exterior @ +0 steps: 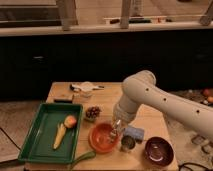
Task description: Place fork in red bowl
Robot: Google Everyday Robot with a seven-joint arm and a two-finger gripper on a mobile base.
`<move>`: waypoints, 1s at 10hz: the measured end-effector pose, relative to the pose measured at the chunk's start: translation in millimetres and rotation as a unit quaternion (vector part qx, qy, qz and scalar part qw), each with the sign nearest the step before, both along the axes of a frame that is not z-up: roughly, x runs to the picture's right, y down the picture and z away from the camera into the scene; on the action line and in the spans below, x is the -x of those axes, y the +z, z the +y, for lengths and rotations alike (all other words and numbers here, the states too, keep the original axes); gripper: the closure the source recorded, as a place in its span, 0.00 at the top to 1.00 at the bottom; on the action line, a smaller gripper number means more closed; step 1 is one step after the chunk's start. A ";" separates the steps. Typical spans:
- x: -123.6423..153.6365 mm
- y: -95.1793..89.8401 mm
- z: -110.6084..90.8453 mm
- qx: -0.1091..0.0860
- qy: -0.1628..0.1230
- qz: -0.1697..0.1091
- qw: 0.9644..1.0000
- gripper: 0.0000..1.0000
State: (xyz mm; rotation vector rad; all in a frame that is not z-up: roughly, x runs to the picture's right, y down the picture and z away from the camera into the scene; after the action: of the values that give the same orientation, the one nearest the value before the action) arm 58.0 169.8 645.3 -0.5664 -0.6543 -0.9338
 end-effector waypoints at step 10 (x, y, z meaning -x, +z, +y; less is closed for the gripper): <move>23.6 -5.1 7.2 -0.002 -0.022 -0.013 1.000 0.00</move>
State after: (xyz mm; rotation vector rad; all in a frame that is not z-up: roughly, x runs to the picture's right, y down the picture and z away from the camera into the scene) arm 34.4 177.0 640.2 -0.5681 -0.6663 -0.9855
